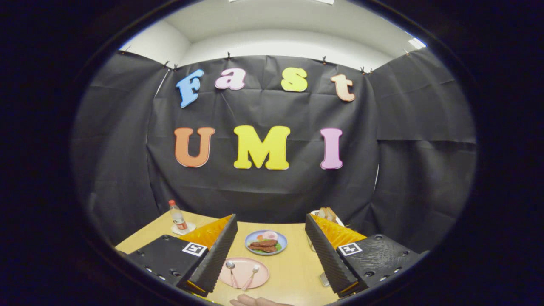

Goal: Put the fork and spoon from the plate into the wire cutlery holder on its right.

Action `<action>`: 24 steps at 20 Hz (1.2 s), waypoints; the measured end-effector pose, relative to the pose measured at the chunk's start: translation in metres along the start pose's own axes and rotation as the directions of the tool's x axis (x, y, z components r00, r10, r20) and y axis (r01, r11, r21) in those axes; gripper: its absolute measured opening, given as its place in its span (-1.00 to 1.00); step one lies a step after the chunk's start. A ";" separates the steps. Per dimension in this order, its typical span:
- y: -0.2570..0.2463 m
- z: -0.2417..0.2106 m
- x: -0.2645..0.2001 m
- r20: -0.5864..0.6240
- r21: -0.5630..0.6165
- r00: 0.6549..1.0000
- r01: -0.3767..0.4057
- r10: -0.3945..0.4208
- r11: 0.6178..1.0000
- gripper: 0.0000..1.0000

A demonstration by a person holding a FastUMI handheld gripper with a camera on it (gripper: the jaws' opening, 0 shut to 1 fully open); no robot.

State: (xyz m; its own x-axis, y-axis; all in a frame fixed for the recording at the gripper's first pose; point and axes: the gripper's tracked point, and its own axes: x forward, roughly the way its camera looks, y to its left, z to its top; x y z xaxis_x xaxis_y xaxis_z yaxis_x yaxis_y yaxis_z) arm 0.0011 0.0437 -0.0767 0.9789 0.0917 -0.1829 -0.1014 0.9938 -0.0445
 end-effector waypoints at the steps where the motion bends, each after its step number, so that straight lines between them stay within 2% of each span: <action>1: 0.003 -0.010 0.004 -0.023 0.000 1.000 -0.003 0.003 1.000 0.92; 6: 0.021 -0.073 0.030 -0.156 -0.024 0.987 -0.026 0.022 0.999 0.92; 13: 0.038 -0.166 0.070 -0.330 -0.028 0.944 -0.029 0.018 0.999 0.93; 16: 0.045 -0.213 0.092 -0.408 -0.035 0.913 -0.021 0.005 0.999 0.93; 20: 0.049 -0.269 0.116 -0.523 -0.028 0.852 0.011 -0.024 1.000 0.90; 21: 0.050 -0.281 0.119 -0.555 -0.030 0.832 0.019 -0.032 0.999 0.89; 24: 0.056 -0.304 0.131 -0.598 -0.018 0.801 0.020 -0.027 1.000 0.82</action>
State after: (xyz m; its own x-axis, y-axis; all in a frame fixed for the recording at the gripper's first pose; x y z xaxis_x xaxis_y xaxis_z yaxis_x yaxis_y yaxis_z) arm 0.0698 0.0929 -0.4021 0.6803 0.0098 -0.7328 -0.0853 0.9942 -0.0660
